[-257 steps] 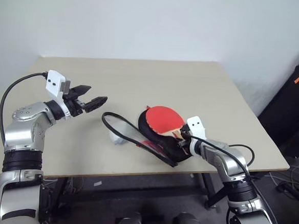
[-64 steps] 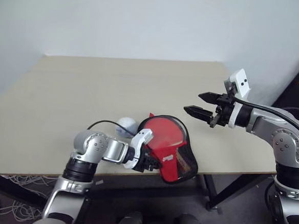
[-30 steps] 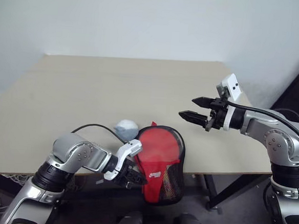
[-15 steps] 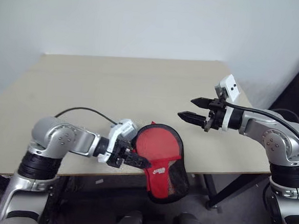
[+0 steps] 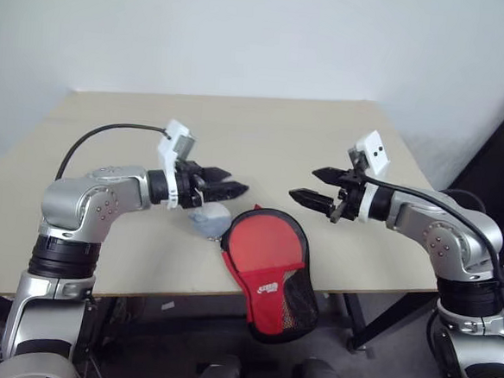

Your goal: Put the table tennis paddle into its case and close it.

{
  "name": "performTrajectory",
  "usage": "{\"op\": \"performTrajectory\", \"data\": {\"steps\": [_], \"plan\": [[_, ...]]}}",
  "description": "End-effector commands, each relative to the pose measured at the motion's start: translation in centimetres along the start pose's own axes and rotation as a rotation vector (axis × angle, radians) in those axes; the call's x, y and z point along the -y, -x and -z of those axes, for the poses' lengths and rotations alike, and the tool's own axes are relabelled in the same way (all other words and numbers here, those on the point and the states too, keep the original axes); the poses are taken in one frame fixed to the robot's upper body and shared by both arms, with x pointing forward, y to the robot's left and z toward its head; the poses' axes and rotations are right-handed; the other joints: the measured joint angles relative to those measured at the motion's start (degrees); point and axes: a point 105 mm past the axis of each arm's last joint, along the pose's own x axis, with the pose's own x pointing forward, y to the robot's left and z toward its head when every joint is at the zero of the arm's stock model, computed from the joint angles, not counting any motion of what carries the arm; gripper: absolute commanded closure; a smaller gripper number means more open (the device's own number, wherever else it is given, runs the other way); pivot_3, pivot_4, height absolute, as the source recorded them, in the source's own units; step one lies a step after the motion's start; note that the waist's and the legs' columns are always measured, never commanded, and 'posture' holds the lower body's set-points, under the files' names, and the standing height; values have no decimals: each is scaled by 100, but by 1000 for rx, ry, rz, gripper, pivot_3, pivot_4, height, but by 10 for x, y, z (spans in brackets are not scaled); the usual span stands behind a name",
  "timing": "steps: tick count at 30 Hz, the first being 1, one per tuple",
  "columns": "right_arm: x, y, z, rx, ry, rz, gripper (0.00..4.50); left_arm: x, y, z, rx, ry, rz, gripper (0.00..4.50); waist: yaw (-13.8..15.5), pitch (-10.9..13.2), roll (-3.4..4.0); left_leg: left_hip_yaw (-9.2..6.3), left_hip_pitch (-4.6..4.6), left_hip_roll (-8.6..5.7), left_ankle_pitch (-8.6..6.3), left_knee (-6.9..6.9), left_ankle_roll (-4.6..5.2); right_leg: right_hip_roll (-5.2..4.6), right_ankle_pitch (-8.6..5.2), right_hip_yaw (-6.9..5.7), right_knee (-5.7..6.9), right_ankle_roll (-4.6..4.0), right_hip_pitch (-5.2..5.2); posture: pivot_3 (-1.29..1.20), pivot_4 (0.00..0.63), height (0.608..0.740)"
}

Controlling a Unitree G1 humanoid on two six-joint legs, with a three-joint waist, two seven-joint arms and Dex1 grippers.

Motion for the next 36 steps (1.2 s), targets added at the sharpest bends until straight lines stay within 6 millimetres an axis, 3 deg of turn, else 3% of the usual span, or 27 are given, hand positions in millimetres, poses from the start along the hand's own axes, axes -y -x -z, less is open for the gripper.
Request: {"op": "performTrajectory", "data": {"steps": [1,2,7,13,27,36], "plan": [[-5,-9,0,12,22,29,405,-17,16,-15,105,-69,-79,446,2,0,0,-1,-1,0,0,1,0,0,0,-1,0,0,0,0,0,739],[-5,-11,3,4,16,36,549,-19,19,-13,112,-77,-85,446,-3,1,1,1,-1,-1,0,1,0,-1,1,0,0,1,0,0,0,739],[-15,-24,18,-36,12,31,2387,-39,37,8,96,-121,-145,446,3,1,2,1,1,-1,0,2,0,-1,2,3,3,0,1,0,0,739],[-22,-41,31,-76,28,30,4462,-56,39,34,102,-63,-217,446,8,0,1,-2,1,-2,0,4,0,-1,2,-1,4,1,2,0,0,739],[-21,-74,65,-138,39,87,4462,-56,8,67,125,63,-191,446,2,-1,-2,-2,6,-2,0,5,0,2,5,0,8,-1,4,0,0,739],[-24,-80,87,-177,28,88,4462,-48,-6,91,73,123,-163,446,-1,-3,-2,-3,10,-2,0,5,0,3,6,0,9,-1,8,0,0,739]]}}
